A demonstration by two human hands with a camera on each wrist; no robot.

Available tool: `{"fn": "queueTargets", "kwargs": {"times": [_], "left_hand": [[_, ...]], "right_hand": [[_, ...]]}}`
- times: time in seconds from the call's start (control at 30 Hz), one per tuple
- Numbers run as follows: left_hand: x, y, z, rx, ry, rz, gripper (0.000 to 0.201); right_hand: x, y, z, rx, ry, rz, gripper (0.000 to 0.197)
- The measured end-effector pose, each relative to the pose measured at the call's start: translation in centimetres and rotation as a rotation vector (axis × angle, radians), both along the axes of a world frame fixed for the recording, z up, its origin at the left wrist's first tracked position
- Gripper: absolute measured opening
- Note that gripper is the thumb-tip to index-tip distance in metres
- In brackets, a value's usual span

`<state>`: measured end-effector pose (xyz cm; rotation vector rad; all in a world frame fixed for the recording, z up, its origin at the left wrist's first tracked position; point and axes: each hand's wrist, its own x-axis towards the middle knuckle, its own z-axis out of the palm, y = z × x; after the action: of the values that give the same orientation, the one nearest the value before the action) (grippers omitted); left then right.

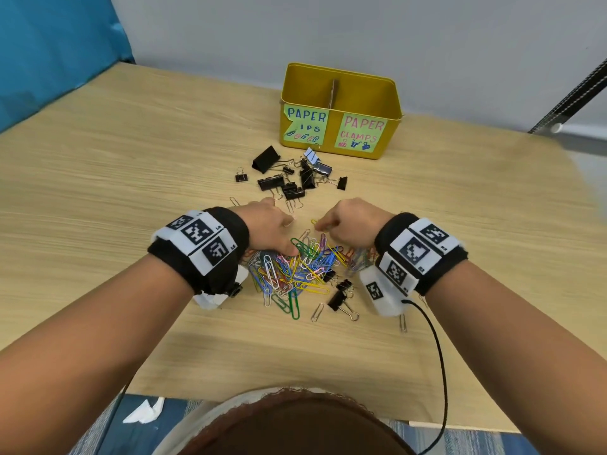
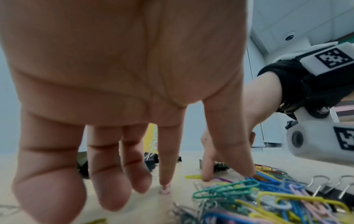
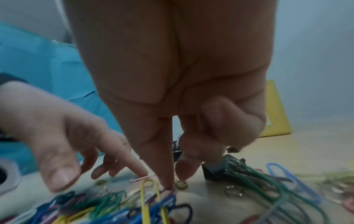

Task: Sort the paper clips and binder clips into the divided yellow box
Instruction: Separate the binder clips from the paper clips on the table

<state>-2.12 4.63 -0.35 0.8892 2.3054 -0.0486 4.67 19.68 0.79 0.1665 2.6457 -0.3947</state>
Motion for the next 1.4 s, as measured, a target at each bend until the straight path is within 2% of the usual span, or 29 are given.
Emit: {"fn": "queueTargets", "kwargs": {"times": [0.13,0.2,0.3,0.37,0.47,0.53,0.6,0.67,0.77,0.87,0.97,1.1,1.2,1.27,1.33,1.4], "left_hand": [[0.1,-0.5,0.0,0.086,-0.04,0.008,0.062],[0.0,-0.7,0.1,0.12,-0.043,0.029,0.057],[0.1,-0.8,0.0,0.084,-0.066,0.045,0.074],[0.4,-0.6,0.0,0.056,-0.089,0.036,0.082],[0.7,0.0,-0.1,0.071,-0.094,0.033,0.081],[0.5,-0.1,-0.1,0.115,-0.061,0.079,0.075],[0.0,-0.6,-0.1,0.156,-0.008,0.145,0.07],[-0.6,-1.1,0.0,0.152,0.059,0.188,0.073],[-0.9,-1.3,-0.2,0.043,0.069,0.135,0.077],[-0.5,-0.6,-0.8,-0.044,0.026,0.063,0.071],[-0.5,0.1,-1.0,-0.055,0.043,0.026,0.069],[-0.2,0.2,-0.1,0.03,0.006,0.004,0.051],[-0.5,-0.5,0.7,0.199,-0.025,0.085,0.036],[-1.7,-1.6,0.6,0.263,0.046,0.23,0.035],[-2.9,-2.9,0.1,0.208,0.126,0.36,0.047],[-3.6,-3.7,-0.5,0.074,0.162,0.36,0.05]], "right_hand": [[0.5,-0.3,-0.2,-0.033,-0.075,0.015,0.038],[0.7,0.3,0.6,-0.093,-0.046,-0.05,0.033],[0.6,1.4,1.2,-0.058,0.047,-0.116,0.035],[0.7,1.2,1.0,-0.04,-0.007,-0.093,0.045],[0.9,0.2,0.3,0.014,-0.094,-0.007,0.055],[1.0,0.0,0.0,0.005,-0.112,-0.002,0.05],[1.2,0.5,-0.1,-0.139,-0.142,-0.109,0.04],[1.2,1.5,0.2,-0.182,-0.125,-0.201,0.03],[1.2,3.6,1.0,-0.092,-0.011,-0.327,0.026],[1.5,5.7,1.2,0.007,0.016,-0.414,0.034],[1.7,6.7,0.7,0.091,-0.006,-0.371,0.04],[1.8,6.9,-0.3,0.145,-0.082,-0.289,0.039],[2.0,6.8,-0.1,0.127,-0.137,-0.283,0.035],[2.1,6.7,0.2,0.102,-0.123,-0.296,0.036],[2.1,6.6,0.1,0.148,-0.062,-0.302,0.04],[2.4,6.3,-0.3,0.206,-0.049,-0.33,0.044]]}}
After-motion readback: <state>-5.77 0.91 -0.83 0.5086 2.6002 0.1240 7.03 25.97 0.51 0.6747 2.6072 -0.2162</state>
